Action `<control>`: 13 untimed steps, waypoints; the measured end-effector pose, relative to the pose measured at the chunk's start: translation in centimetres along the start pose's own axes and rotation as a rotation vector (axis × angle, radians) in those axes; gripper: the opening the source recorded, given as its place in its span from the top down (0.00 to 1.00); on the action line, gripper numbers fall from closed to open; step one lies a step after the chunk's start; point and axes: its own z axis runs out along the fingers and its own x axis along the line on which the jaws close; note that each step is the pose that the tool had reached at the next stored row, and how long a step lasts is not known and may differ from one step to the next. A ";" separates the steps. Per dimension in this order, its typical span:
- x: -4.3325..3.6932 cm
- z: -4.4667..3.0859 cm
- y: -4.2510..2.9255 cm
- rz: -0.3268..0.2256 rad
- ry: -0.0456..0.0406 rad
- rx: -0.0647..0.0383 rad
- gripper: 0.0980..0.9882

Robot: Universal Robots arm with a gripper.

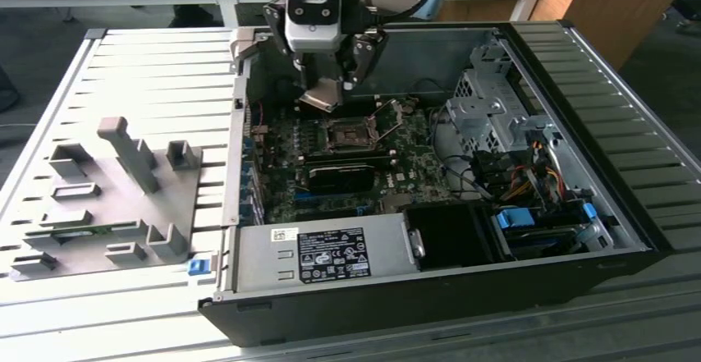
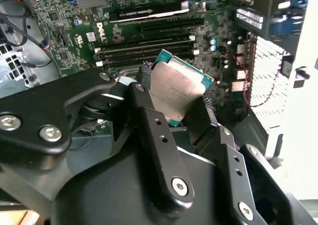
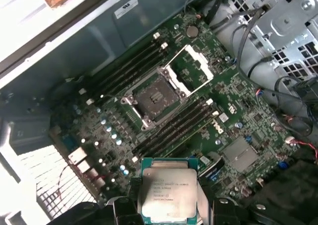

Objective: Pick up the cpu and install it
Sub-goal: 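Place the cpu into insertion slot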

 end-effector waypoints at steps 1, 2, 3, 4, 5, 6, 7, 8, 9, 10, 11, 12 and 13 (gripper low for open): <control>-0.09 0.09 0.08 0.004 -0.0001 0.000 0.52; -0.14 0.17 0.13 0.010 -0.0004 0.000 0.52; -0.13 0.22 0.13 0.022 -0.0010 0.000 0.52; -0.13 0.28 0.14 0.037 -0.0017 0.001 0.52; -0.13 0.35 0.14 0.052 -0.0024 0.001 0.52; -0.13 0.42 0.14 0.068 -0.0031 0.002 0.52; -0.12 0.49 0.14 0.084 -0.0038 0.002 0.52; -0.12 0.57 0.14 0.103 -0.0046 0.003 0.52; -0.11 0.64 0.13 0.120 -0.0054 0.003 0.52; -0.11 0.71 0.13 0.137 -0.0062 0.003 0.52; -0.11 0.78 0.13 0.155 -0.0070 0.004 0.52; -0.11 0.85 0.13 0.173 -0.0078 0.004 0.52; -0.11 0.92 0.12 0.191 -0.0086 0.005 0.52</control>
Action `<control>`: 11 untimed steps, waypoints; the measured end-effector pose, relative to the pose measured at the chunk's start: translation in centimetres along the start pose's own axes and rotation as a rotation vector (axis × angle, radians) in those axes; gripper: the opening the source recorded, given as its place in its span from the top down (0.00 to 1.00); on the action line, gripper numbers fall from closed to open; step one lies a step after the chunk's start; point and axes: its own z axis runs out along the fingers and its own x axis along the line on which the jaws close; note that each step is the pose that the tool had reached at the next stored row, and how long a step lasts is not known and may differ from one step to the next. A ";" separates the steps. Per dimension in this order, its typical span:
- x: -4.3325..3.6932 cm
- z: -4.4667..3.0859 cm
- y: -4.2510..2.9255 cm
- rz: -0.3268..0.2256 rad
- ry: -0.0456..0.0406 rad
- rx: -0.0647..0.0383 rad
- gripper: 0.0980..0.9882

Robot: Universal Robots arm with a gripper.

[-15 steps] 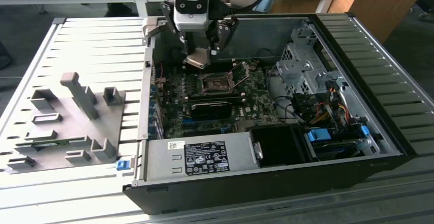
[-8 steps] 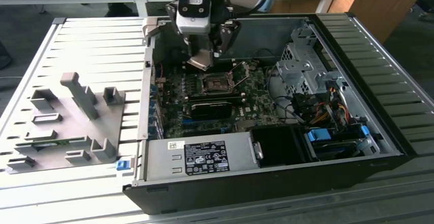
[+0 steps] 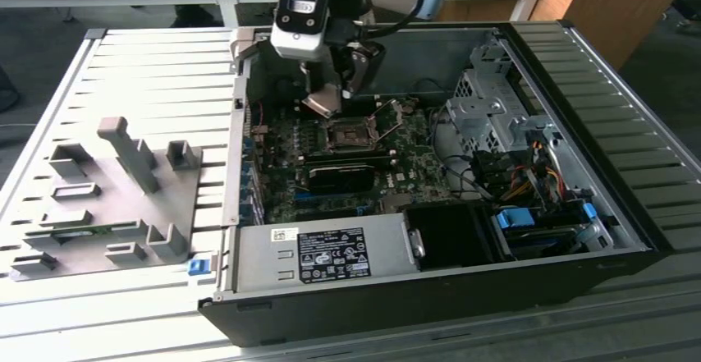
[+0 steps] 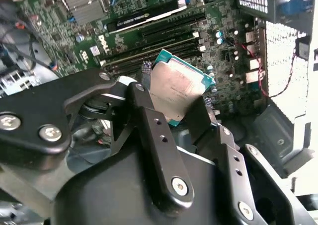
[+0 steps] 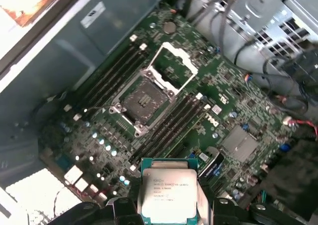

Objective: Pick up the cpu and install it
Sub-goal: 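Place the cpu into insertion slot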

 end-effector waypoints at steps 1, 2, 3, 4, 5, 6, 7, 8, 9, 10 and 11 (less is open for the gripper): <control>0.00 0.08 0.00 0.019 -0.0008 0.000 0.52; 0.00 0.15 -0.01 0.038 -0.0017 0.001 0.52; 0.01 0.22 -0.01 0.055 -0.0024 0.001 0.52; 0.01 0.30 -0.01 0.073 -0.0032 0.002 0.52; 0.01 0.37 -0.01 0.091 -0.0040 0.002 0.52; 0.01 0.44 -0.02 0.109 -0.0049 0.003 0.52; 0.01 0.51 -0.02 0.127 -0.0057 0.003 0.52; 0.02 0.57 -0.02 0.145 -0.0065 0.003 0.52; 0.02 0.64 -0.03 0.163 -0.0073 0.004 0.52; 0.02 0.72 -0.03 0.183 -0.0082 0.004 0.52; 0.02 0.78 -0.03 0.201 -0.0090 0.005 0.52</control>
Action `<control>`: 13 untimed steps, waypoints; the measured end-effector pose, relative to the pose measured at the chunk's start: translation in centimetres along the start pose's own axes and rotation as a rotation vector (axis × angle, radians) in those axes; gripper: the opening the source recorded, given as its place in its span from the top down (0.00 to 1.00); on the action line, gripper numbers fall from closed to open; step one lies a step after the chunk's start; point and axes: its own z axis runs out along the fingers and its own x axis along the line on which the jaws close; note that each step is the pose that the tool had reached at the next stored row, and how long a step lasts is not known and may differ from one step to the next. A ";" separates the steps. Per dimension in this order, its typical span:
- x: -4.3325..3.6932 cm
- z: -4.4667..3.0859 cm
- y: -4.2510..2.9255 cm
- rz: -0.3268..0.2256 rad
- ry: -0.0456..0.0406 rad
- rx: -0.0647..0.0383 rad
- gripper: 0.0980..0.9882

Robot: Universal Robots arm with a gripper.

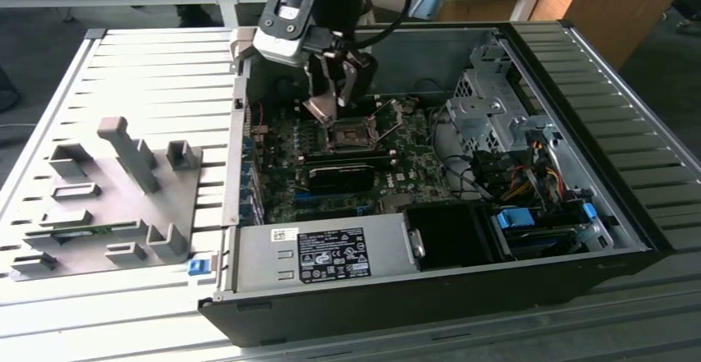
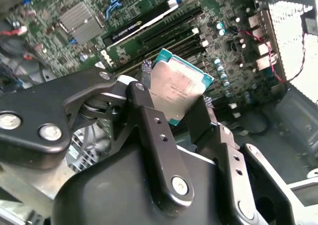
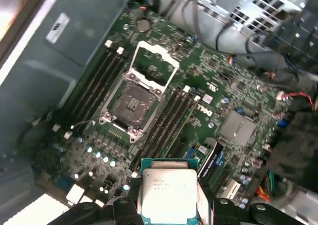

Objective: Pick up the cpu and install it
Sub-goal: 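Place the cpu into insertion slot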

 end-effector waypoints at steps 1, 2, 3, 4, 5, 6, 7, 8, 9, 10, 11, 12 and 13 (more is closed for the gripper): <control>0.00 0.07 0.00 0.018 -0.0008 0.000 0.52; 0.00 0.14 -0.01 0.036 -0.0016 0.001 0.52; 0.00 0.21 -0.01 0.054 -0.0024 0.001 0.52; 0.01 0.29 -0.02 0.072 -0.0032 0.002 0.52; 0.01 0.39 -0.02 0.091 -0.0040 0.002 0.52; 0.01 0.48 -0.02 0.109 -0.0049 0.003 0.52; 0.01 0.57 -0.03 0.127 -0.0057 0.003 0.52; 0.02 0.66 -0.03 0.145 -0.0065 0.004 0.52; 0.02 0.76 -0.03 0.163 -0.0073 0.004 0.52; 0.02 0.86 -0.04 0.181 -0.0081 0.004 0.52; 0.02 0.94 -0.04 0.198 -0.0088 0.005 0.52; 0.02 1.01 -0.04 0.212 -0.0095 0.005 0.52; 0.02 1.06 -0.03 0.221 -0.0100 0.005 0.52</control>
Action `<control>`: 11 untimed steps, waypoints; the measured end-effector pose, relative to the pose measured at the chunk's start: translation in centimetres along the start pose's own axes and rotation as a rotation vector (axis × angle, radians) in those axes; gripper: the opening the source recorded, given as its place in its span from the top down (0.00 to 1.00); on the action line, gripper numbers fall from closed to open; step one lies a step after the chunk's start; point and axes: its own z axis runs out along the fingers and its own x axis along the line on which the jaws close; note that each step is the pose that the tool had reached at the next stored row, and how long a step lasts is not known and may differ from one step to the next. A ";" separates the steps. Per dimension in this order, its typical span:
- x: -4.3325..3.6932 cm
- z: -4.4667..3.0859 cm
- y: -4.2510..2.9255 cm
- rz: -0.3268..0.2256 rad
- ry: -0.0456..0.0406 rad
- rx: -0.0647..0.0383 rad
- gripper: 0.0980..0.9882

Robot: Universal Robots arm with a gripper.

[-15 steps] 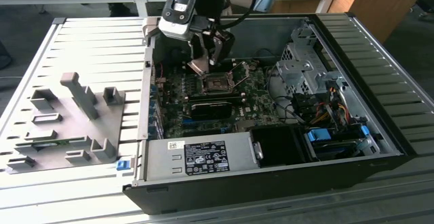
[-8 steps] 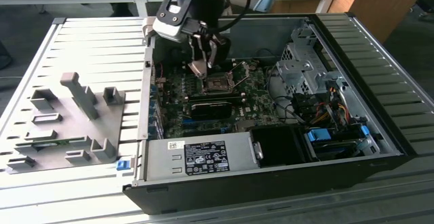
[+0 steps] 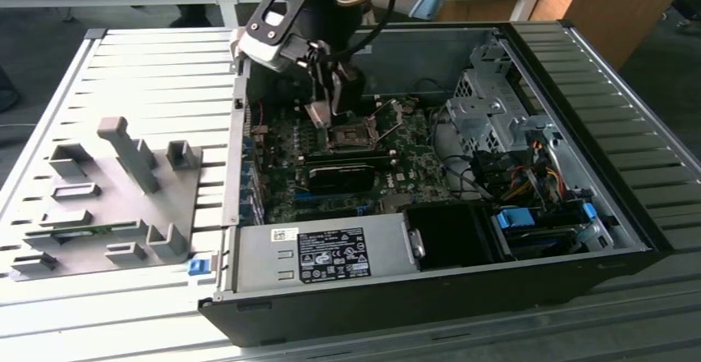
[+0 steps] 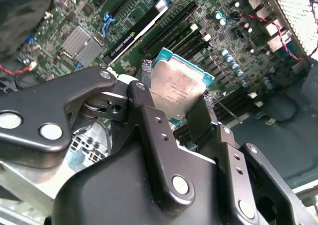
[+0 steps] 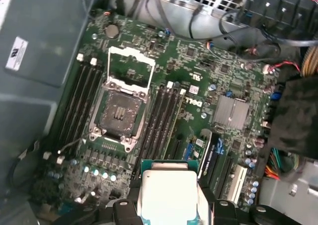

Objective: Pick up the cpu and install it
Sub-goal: 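Place the cpu into insertion slot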

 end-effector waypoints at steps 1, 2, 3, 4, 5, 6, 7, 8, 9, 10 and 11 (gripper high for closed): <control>0.00 0.06 0.03 0.008 -0.0003 0.000 0.52; -0.01 0.14 0.07 0.017 -0.0007 0.000 0.52; -0.01 0.20 0.10 0.026 -0.0011 0.001 0.52; 0.00 0.25 0.12 0.036 -0.0016 0.001 0.52; 0.00 0.31 0.14 0.046 -0.0021 0.001 0.52; 0.01 0.36 0.17 0.057 -0.0025 0.001 0.52; 0.01 0.42 0.21 0.065 -0.0028 0.002 0.52; 0.02 0.48 0.24 0.075 -0.0032 0.002 0.52; 0.02 0.53 0.27 0.084 -0.0036 0.002 0.52; 0.03 0.57 0.30 0.093 -0.0040 0.002 0.52; 0.04 0.62 0.33 0.104 -0.0045 0.002 0.52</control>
